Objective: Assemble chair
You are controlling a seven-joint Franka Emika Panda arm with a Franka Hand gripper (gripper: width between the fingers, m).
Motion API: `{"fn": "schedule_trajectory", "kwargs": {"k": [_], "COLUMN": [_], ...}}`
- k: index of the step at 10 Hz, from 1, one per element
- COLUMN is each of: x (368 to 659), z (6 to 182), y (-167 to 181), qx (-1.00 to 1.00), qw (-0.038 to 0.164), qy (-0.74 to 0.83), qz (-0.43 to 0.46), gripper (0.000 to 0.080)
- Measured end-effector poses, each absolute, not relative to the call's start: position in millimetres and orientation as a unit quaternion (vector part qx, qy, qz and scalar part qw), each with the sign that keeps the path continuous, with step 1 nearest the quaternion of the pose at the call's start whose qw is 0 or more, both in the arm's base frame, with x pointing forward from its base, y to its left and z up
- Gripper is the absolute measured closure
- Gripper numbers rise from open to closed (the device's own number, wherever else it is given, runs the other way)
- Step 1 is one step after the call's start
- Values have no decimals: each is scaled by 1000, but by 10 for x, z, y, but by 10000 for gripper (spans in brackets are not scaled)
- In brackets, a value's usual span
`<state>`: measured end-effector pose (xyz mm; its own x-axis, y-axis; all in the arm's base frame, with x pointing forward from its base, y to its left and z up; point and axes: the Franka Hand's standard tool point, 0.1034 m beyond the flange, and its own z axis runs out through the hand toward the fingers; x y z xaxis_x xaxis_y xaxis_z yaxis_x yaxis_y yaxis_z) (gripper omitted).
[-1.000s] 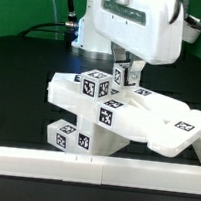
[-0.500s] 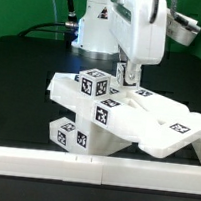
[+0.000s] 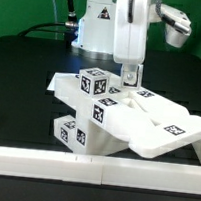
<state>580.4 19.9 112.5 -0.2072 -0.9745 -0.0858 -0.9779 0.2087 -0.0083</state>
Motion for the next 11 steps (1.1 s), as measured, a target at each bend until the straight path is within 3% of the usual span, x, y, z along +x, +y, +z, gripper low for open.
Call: {"fn": "schedule_trajectory", "kwargs": {"k": [1, 2, 3, 4, 5, 6, 7, 11], "x": [5805, 5804, 5804, 5804, 5804, 5785, 5766, 5794], "z": [1125, 1124, 1123, 1123, 1123, 1122, 1133, 1125], "y": [206, 205, 206, 206, 207, 200, 201, 193], "qx": [-617, -622, -630, -640, -641, -679, -735, -824], "qw": [37, 37, 37, 37, 37, 31, 22, 27], "qy": [786, 781, 775, 767, 767, 733, 677, 566], "qz": [25, 25, 25, 24, 24, 27, 36, 29], "gripper": [512, 439, 439, 257, 257, 172, 156, 150]}}
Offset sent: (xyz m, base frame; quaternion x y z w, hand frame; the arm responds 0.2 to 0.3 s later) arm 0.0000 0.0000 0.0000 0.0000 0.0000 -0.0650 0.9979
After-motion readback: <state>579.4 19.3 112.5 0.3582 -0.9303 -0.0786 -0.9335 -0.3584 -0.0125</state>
